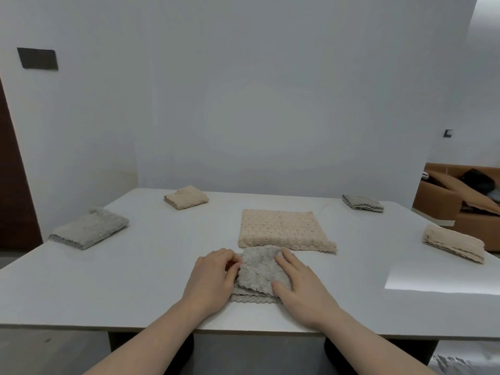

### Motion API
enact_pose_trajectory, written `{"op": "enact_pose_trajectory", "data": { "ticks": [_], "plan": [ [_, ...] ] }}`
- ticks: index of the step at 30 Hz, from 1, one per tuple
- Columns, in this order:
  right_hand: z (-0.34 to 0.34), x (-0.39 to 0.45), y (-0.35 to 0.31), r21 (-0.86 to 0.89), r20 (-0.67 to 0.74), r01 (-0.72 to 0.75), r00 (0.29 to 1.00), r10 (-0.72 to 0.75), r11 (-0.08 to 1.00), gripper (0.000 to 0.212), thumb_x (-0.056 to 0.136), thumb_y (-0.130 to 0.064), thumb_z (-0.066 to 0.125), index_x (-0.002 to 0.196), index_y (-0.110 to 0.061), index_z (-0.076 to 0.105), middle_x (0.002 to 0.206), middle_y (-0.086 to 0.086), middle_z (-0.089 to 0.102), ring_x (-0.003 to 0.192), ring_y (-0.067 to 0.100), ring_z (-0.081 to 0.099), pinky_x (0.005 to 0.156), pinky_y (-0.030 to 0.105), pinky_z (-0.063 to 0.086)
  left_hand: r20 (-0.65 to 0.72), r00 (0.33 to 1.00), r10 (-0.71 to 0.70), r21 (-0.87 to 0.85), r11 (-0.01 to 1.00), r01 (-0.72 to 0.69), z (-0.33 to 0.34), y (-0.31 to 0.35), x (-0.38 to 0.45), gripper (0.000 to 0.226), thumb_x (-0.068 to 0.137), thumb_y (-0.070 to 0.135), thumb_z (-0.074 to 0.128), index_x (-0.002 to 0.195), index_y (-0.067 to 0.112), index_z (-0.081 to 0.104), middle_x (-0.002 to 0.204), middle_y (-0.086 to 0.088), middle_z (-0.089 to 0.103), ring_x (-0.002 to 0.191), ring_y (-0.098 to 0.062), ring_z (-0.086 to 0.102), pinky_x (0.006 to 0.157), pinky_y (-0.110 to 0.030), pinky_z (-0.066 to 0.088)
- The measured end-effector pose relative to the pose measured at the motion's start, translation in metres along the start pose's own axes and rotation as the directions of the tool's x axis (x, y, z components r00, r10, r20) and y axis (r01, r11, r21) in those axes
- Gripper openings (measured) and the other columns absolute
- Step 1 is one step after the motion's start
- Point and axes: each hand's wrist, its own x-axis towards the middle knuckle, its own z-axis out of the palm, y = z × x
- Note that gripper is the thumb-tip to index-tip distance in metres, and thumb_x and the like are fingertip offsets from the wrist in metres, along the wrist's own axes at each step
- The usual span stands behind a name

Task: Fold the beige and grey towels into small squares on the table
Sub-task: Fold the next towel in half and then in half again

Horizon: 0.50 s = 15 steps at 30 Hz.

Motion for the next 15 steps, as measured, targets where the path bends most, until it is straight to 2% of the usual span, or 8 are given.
{"op": "enact_pose_trajectory", "data": {
  "ticks": [6,9,11,13,15],
  "plan": [
    [0.0002,0.0014,-0.0009,-0.071,0.094,-0.009,0.995,0.015,0.997,0.072,0.099,-0.057,0.029,0.162,-0.032,0.005,0.167,-0.018,-0.01,0.151,-0.005,-0.012,0.127,0.039,-0.003,-0.02,0.995,-0.096,0.042,0.994,0.096,-0.0008,-0.0018,0.0013,0.011,0.098,0.041,0.063,0.09,0.037,0.07,0.086,0.026,0.067,0.075,-0.002,0.062,0.086,-0.033,0.052],
    [0.0,0.0015,-0.002,-0.109,0.116,-0.023,0.993,0.035,0.994,0.07,0.1,-0.055,0.027,0.162,-0.033,0.002,0.167,-0.017,-0.014,0.152,0.001,-0.014,0.126,0.043,-0.006,-0.072,0.981,-0.181,-0.014,0.984,0.18,-0.0028,-0.001,0.0026,0.03,0.093,0.057,0.063,0.076,0.032,0.063,0.073,0.018,0.066,0.069,-0.003,0.061,0.071,-0.031,0.053],
    [-0.0006,0.0018,-0.0036,-0.117,0.119,-0.032,0.992,0.046,0.993,0.07,0.1,-0.054,0.026,0.162,-0.033,0.001,0.167,-0.016,-0.015,0.153,0.004,-0.015,0.126,0.045,-0.008,-0.11,0.968,-0.224,-0.081,0.973,0.216,-0.0043,-0.0011,0.0031,0.038,0.092,0.069,0.055,0.08,0.033,0.06,0.074,0.015,0.064,0.069,-0.003,0.06,0.068,-0.031,0.051],
    [-0.0008,0.0019,-0.0045,-0.108,0.112,-0.032,0.993,0.045,0.994,0.071,0.099,-0.054,0.028,0.162,-0.034,0.003,0.167,-0.016,-0.014,0.153,0.003,-0.014,0.126,0.045,-0.009,-0.047,0.982,-0.183,-0.048,0.982,0.181,-0.0042,0.0003,0.0022,0.035,0.094,0.072,0.047,0.102,0.042,0.062,0.091,0.02,0.062,0.081,0.001,0.061,0.081,-0.031,0.05],
    [-0.0006,0.0008,-0.004,-0.068,0.075,-0.027,0.997,0.032,0.997,0.071,0.097,-0.054,0.032,0.162,-0.035,0.01,0.168,-0.018,-0.009,0.153,0.0,-0.011,0.126,0.044,-0.007,0.06,0.995,-0.081,0.045,0.996,0.078,-0.0011,0.0017,0.0007,0.037,0.095,0.069,0.046,0.122,0.048,0.06,0.107,0.025,0.058,0.101,0.002,0.057,0.098,-0.03,0.041]
  ]
}}
